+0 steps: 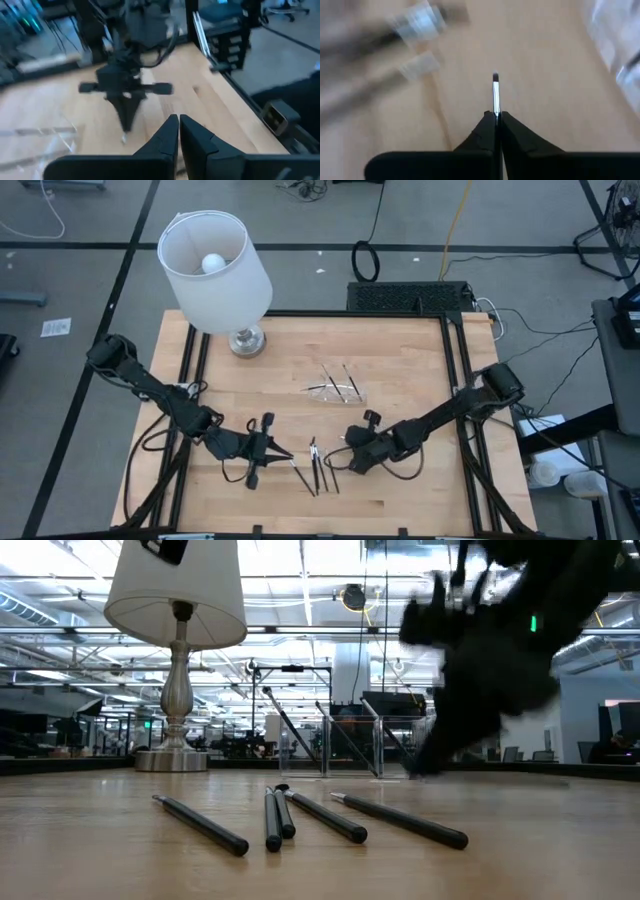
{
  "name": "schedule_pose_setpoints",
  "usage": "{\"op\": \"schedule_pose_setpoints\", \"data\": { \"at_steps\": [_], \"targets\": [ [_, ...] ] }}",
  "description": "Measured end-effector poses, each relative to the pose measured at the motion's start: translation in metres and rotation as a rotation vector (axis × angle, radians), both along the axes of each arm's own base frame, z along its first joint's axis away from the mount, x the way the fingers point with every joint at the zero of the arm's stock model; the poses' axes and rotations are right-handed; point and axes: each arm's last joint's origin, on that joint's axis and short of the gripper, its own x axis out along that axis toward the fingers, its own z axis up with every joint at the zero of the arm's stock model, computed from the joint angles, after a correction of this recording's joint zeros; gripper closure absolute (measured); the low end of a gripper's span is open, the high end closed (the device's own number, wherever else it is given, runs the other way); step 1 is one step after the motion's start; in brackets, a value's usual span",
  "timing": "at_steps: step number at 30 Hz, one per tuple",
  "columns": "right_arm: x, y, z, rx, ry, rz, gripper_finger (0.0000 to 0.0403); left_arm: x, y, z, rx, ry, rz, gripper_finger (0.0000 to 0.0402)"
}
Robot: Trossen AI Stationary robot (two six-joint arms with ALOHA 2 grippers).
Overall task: Put items in baskets/containers
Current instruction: Put the eyeshadow brush into the transparent organizer
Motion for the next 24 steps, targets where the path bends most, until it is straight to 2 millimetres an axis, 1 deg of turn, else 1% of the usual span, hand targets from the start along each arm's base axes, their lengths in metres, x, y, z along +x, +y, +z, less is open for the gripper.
{"op": "schedule_pose_setpoints", "data": {
  "at_steps": [3, 6, 8, 11, 13, 17, 21, 24],
  "targets": [
    [-0.001, 0.013, 0.030, -0.037, -0.164, 0.057, 0.0401, 0.001, -0.001, 0.005, 0.018, -0.050, -0.005, 0.0376],
    [-0.007, 0.027, 0.050, -0.109, -0.281, 0.120, 0.0401, -0.002, -0.005, 0.005, 0.033, -0.052, -0.042, 0.0376],
    [-0.012, 0.038, 0.067, -0.155, -0.375, 0.174, 0.0401, -0.004, -0.009, 0.005, 0.052, -0.065, -0.067, 0.0376],
    [-0.017, 0.053, 0.093, -0.181, -0.534, 0.268, 0.0402, -0.008, -0.018, 0.010, 0.099, -0.124, -0.180, 0.0376],
    [-0.021, 0.062, 0.102, -0.210, -0.607, 0.322, 0.0402, -0.011, -0.025, 0.016, 0.102, -0.206, -0.267, 0.0376],
    [-0.026, 0.075, 0.114, -0.240, -0.713, 0.445, 0.0402, -0.015, -0.033, 0.025, 0.049, -0.368, -0.318, 0.0376],
    [-0.028, 0.081, 0.120, -0.241, -0.782, 0.513, 0.0402, -0.012, -0.040, 0.019, 0.087, -0.424, -0.331, 0.0376],
    [-0.025, 0.079, 0.123, -0.210, -0.823, 0.545, 0.0402, -0.005, -0.043, 0.012, 0.080, -0.466, -0.305, 0.0375]
  ]
}}
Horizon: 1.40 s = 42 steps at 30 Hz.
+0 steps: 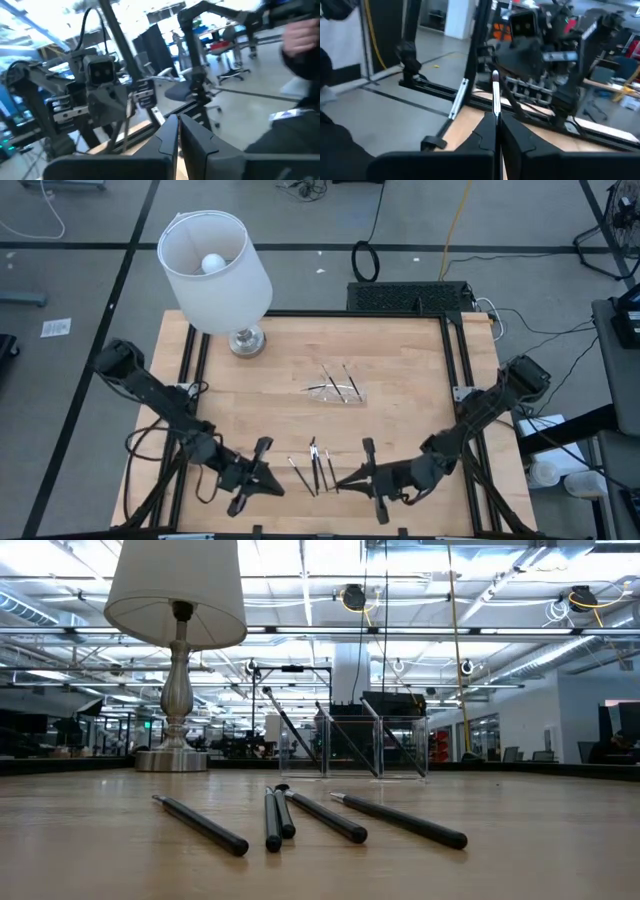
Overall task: Put items in baskets/containers
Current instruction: Put the eyeshadow brush into the transparent organizer
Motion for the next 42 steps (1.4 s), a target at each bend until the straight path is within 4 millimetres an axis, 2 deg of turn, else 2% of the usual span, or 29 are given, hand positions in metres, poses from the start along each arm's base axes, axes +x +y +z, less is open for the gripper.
{"op": "schedule_pose_setpoints", "data": {
  "at_steps": [5, 8, 15, 20, 26, 37, 42],
  "targets": [
    [0.011, -0.003, -0.004, 0.016, -0.053, 0.071, 0.0403, 0.011, -0.003, -0.013, -0.008, -0.049, 0.024, 0.0345],
    [0.021, -0.004, -0.013, 0.022, -0.089, 0.143, 0.0403, 0.014, -0.004, -0.015, -0.035, -0.070, 0.019, 0.0303],
    [0.043, -0.015, -0.032, 0.075, -0.141, 0.150, 0.0403, 0.015, -0.004, -0.016, -0.046, -0.067, 0.013, 0.0189],
    [0.056, -0.027, -0.041, 0.126, -0.142, 0.195, 0.0403, 0.018, 0.000, -0.017, -0.046, -0.058, 0.026, 0.0147],
    [0.061, -0.029, -0.036, 0.123, -0.134, 0.213, 0.0403, 0.024, 0.006, -0.019, -0.053, -0.030, 0.048, 0.0142],
    [0.064, -0.033, -0.035, 0.113, -0.135, 0.196, 0.0403, 0.033, 0.019, -0.018, -0.082, -0.027, 0.046, 0.0184],
    [0.067, -0.038, -0.036, 0.116, -0.134, 0.182, 0.0403, 0.036, 0.025, -0.018, -0.108, -0.014, 0.062, 0.0190]
  ]
}}
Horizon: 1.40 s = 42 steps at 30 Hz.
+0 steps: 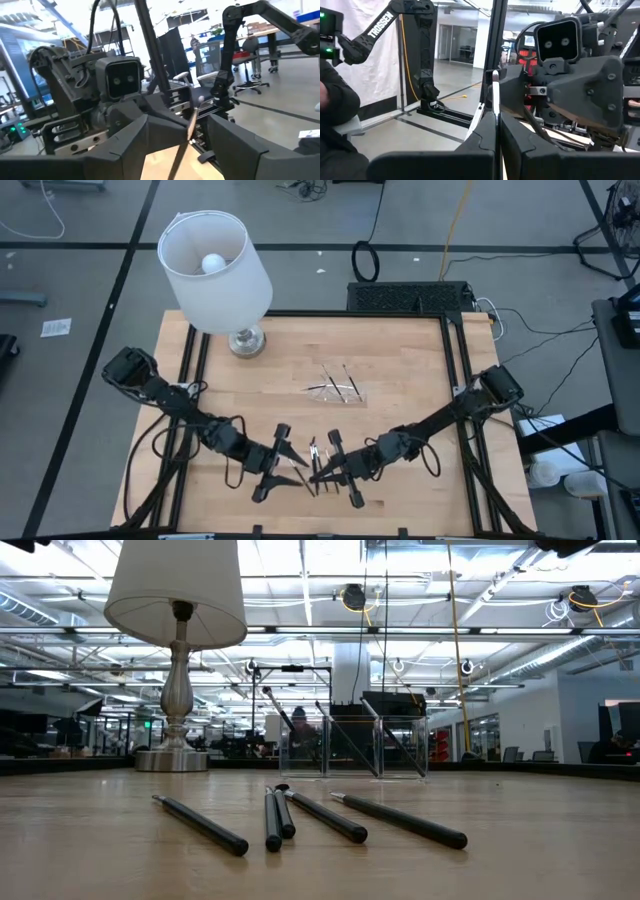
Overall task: Put items in baskets/containers
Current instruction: Put the eyeshadow brush into the transparent organizer
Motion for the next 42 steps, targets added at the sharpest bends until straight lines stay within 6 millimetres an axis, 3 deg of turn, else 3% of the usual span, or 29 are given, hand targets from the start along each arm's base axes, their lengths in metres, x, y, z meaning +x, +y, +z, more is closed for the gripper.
{"op": "schedule_pose_setpoints", "data": {
  "at_steps": [8, 17, 29, 36, 42],
  "targets": [
    [0.006, -0.013, -0.001, 0.002, 0.011, -0.035, 0.0403, 0.001, 0.001, 0.000, -0.006, 0.002, 0.001, 0.0190],
    [0.007, -0.014, -0.001, 0.002, 0.011, -0.039, 0.0403, 0.003, 0.004, -0.001, -0.016, 0.015, 0.011, 0.0221],
    [0.007, -0.014, -0.001, -0.002, 0.007, -0.039, 0.0403, 0.006, 0.009, -0.003, -0.024, 0.048, 0.023, 0.0292],
    [0.007, -0.014, -0.002, -0.008, 0.022, -0.039, 0.0402, 0.006, 0.008, -0.006, 0.028, 0.061, 0.007, 0.0383],
    [0.007, -0.013, -0.005, -0.019, 0.043, -0.039, 0.0402, 0.004, 0.005, -0.008, 0.059, 0.071, 0.008, 0.0392]
  ]
}}
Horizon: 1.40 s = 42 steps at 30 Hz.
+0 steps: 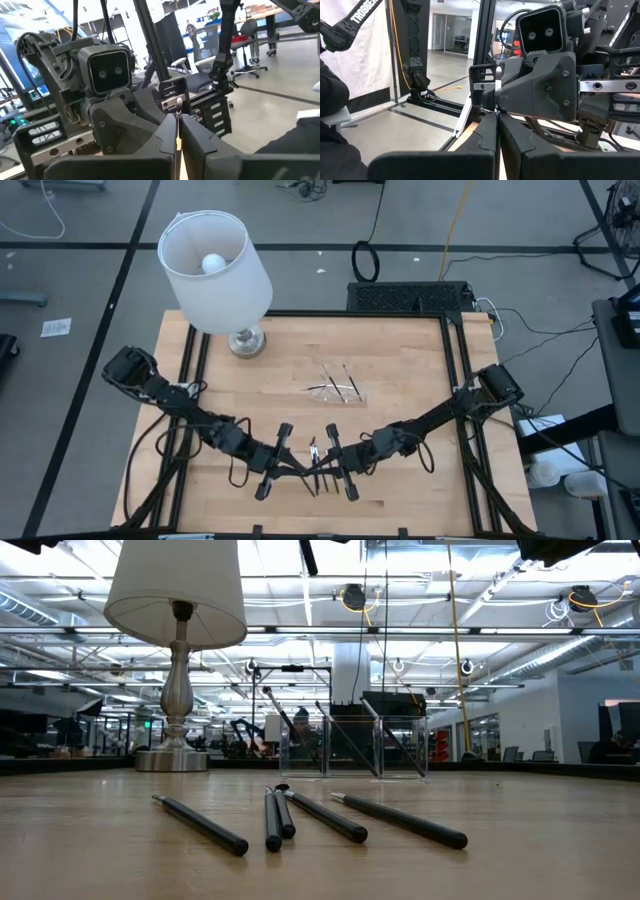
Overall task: Put items in baskets/containers
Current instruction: Put the eyeshadow brush into the transparent organizer
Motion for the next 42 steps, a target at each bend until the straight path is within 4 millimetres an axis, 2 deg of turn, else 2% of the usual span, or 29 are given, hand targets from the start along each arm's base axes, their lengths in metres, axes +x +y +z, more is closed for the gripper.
{"op": "schedule_pose_setpoints", "data": {
  "at_steps": [6, 15, 20, 25, 29, 36, 39, 42],
  "targets": [
    [0.000, 0.001, -0.004, 0.028, 0.065, 0.002, 0.0390, -0.001, -0.002, -0.003, 0.010, 0.025, 0.052, 0.0393],
    [-0.007, 0.007, -0.003, 0.001, 0.123, -0.057, 0.0301, -0.011, -0.012, -0.001, 0.073, 0.008, 0.174, 0.0393],
    [-0.016, 0.010, 0.002, -0.036, 0.176, -0.128, 0.0258, -0.027, -0.016, 0.014, 0.109, 0.007, 0.238, 0.0393],
    [-0.025, 0.012, 0.007, -0.052, 0.232, -0.182, 0.0240, -0.052, -0.014, 0.020, 0.124, -0.010, 0.321, 0.0393],
    [-0.032, 0.018, -0.001, -0.051, 0.338, -0.180, 0.0239, -0.073, 0.006, 0.013, 0.069, -0.042, 0.437, 0.0393],
    [-0.050, 0.029, -0.020, -0.118, 0.485, -0.217, 0.0252, -0.103, 0.062, -0.015, -0.156, -0.173, 0.523, 0.0393],
    [-0.056, 0.027, -0.029, -0.194, 0.482, -0.270, 0.0264, -0.104, 0.085, -0.024, -0.243, -0.202, 0.582, 0.0393],
    [-0.063, 0.018, -0.044, -0.267, 0.495, -0.370, 0.0280, -0.095, 0.103, -0.024, -0.276, -0.208, 0.649, 0.0394]
  ]
}}
